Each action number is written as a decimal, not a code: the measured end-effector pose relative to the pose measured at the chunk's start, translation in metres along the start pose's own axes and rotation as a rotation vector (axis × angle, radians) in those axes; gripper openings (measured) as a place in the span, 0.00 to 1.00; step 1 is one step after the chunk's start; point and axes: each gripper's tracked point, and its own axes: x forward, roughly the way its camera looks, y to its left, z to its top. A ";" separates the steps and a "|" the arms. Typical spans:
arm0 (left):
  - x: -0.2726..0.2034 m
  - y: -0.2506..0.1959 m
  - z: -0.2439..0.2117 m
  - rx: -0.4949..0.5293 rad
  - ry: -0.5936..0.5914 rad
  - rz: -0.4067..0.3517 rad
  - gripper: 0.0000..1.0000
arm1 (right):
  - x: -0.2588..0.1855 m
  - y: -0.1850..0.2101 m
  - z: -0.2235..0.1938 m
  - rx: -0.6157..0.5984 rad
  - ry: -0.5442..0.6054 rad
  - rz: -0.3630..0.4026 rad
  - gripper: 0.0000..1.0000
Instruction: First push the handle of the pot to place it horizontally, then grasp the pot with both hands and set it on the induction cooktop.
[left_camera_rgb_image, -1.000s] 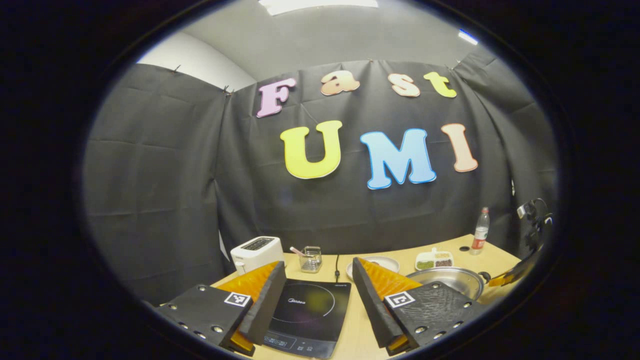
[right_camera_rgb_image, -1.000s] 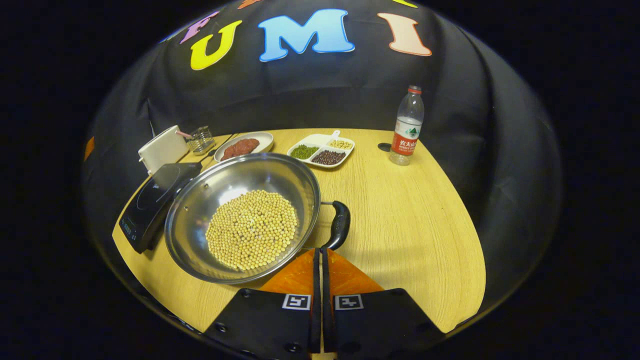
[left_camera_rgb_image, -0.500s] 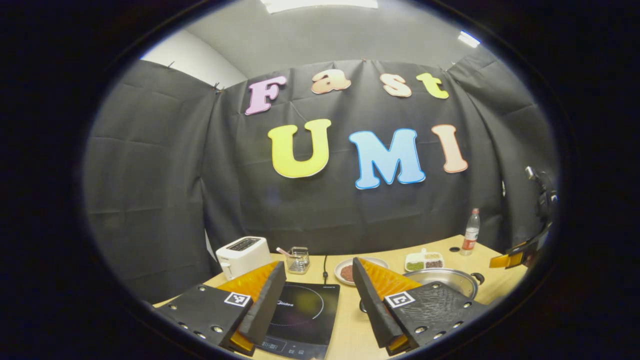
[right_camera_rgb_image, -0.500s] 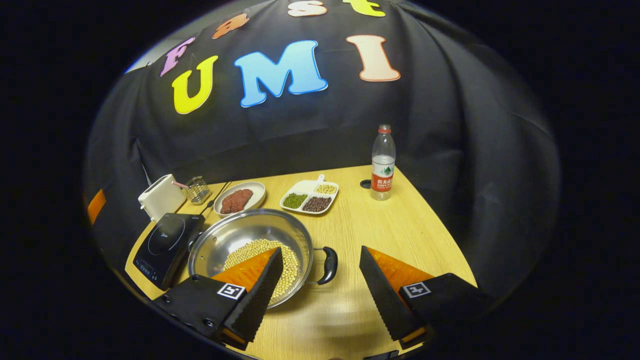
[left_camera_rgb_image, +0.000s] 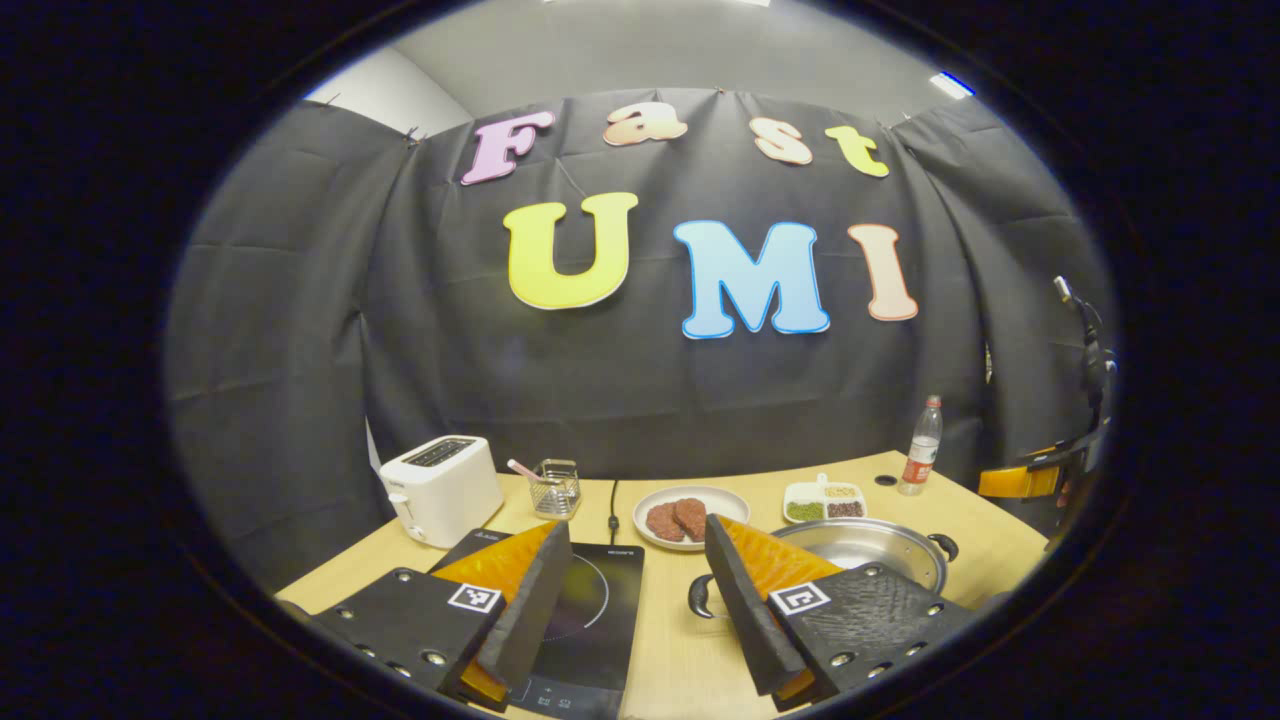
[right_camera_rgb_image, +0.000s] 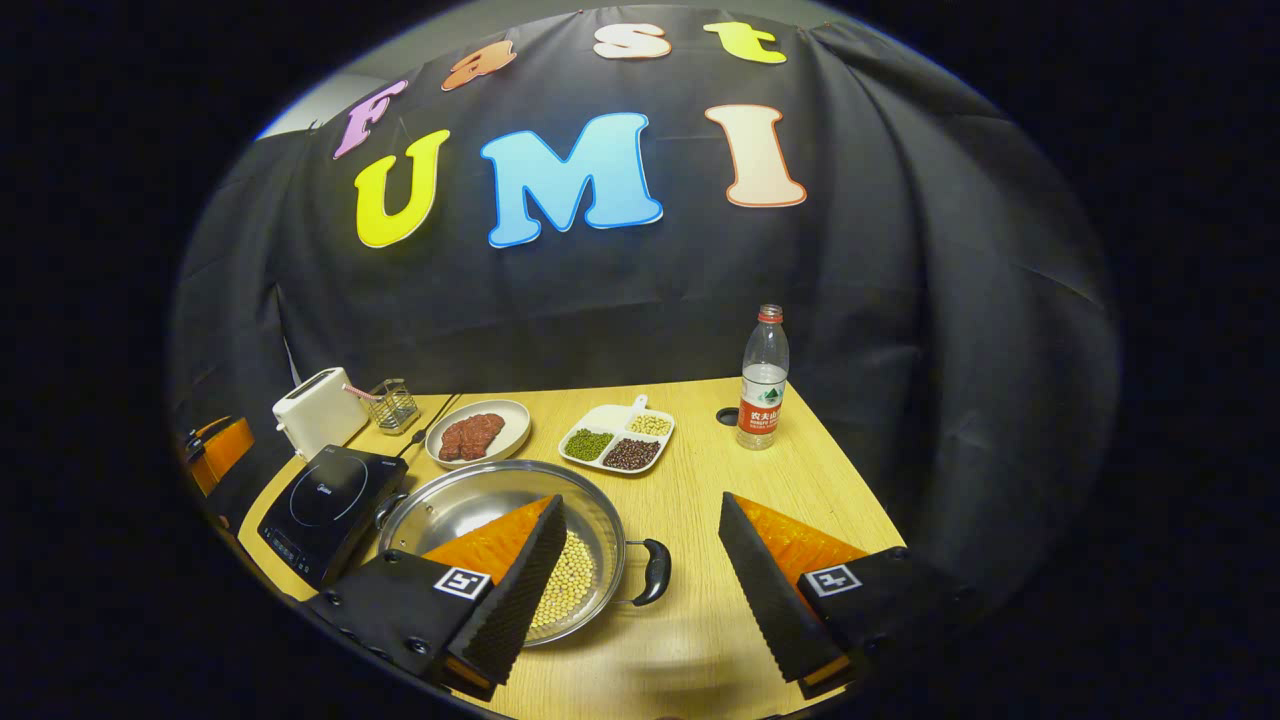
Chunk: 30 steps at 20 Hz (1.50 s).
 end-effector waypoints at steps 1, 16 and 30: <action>0.004 -0.004 -0.006 0.005 0.009 -0.008 0.80 | 0.001 0.000 0.000 0.000 0.001 0.001 0.98; 0.068 -0.041 -0.062 -0.035 0.143 -0.104 0.82 | 0.030 -0.004 -0.022 -0.027 0.055 -0.012 0.98; 0.116 -0.072 -0.131 -0.051 0.307 -0.172 0.82 | 0.056 -0.013 -0.051 -0.019 0.130 -0.036 0.98</action>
